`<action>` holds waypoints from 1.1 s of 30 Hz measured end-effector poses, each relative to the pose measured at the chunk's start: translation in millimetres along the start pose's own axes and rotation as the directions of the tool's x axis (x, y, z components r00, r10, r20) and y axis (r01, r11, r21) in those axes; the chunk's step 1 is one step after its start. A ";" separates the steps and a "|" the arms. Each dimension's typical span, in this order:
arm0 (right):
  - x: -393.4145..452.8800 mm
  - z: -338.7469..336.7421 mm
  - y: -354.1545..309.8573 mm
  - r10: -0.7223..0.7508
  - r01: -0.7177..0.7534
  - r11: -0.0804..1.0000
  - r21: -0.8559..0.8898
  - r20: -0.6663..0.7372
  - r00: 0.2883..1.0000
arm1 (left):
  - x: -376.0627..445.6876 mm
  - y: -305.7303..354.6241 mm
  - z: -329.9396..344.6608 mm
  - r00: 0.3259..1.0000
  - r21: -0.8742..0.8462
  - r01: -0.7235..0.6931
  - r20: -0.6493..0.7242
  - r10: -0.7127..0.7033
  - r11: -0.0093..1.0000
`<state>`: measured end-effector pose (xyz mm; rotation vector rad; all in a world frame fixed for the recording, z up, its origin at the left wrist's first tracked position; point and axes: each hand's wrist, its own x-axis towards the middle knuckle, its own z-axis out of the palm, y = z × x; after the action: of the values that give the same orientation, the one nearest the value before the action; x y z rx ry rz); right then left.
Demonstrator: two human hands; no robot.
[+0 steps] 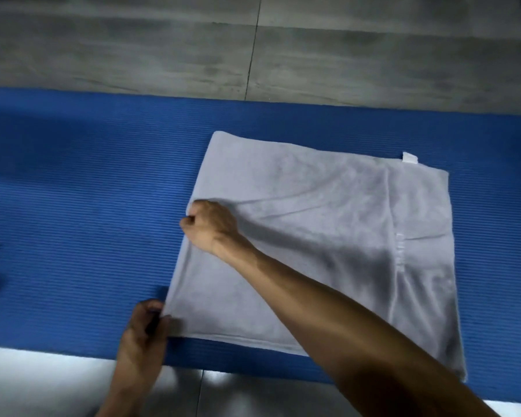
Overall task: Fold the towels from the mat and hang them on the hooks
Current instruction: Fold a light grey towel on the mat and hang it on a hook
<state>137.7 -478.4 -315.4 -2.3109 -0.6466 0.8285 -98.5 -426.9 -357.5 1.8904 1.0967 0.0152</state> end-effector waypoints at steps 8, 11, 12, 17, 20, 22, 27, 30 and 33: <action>-12.8 5.6 9.9 -0.145 0.128 0.943 0.306 0.034 0.989 | 23.7 -32.8 -71.1 0.998 0.310 0.061 -0.042 -0.051 0.949; -27.5 -24.7 65.8 -0.059 0.139 0.914 0.380 -0.213 0.975 | 17.8 -9.3 -49.8 0.984 0.569 -0.100 -0.065 0.166 0.816; -33.7 -39.8 85.9 0.006 0.126 0.911 0.392 -0.319 0.948 | 12.2 0.2 -36.3 0.961 0.619 -0.188 -0.045 0.273 0.763; -58.6 -121.0 176.1 0.445 -0.219 0.882 0.418 -0.581 0.682 | -45.2 56.9 76.5 0.749 0.441 -0.649 0.230 0.621 0.620; -60.6 -144.8 199.7 0.573 -0.356 0.798 0.486 -0.429 0.698 | -83.1 76.0 143.1 0.581 0.327 -0.813 0.394 0.712 0.482; -60.6 -155.1 200.4 0.564 -0.297 0.725 0.621 -0.288 0.774 | -102.9 86.9 170.4 0.551 0.327 -0.834 0.517 0.655 0.444; -49.1 -163.1 188.8 0.407 -0.183 0.628 0.756 -0.119 0.906 | -121.4 95.2 190.4 0.613 0.478 -0.790 0.614 0.497 0.384; -41.6 -161.5 185.8 0.398 -0.180 0.606 0.775 -0.099 0.912 | -123.6 88.6 185.6 0.646 0.449 -0.761 0.592 0.482 0.468; -40.1 -161.0 184.7 0.412 -0.204 0.578 0.790 -0.067 0.909 | -127.1 83.9 175.9 0.601 0.352 -0.796 0.557 0.573 0.492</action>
<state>264.6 -691.7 -321.4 -1.6631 0.2469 0.7471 -44.4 -653.0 -348.2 2.6481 -0.0549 -0.2308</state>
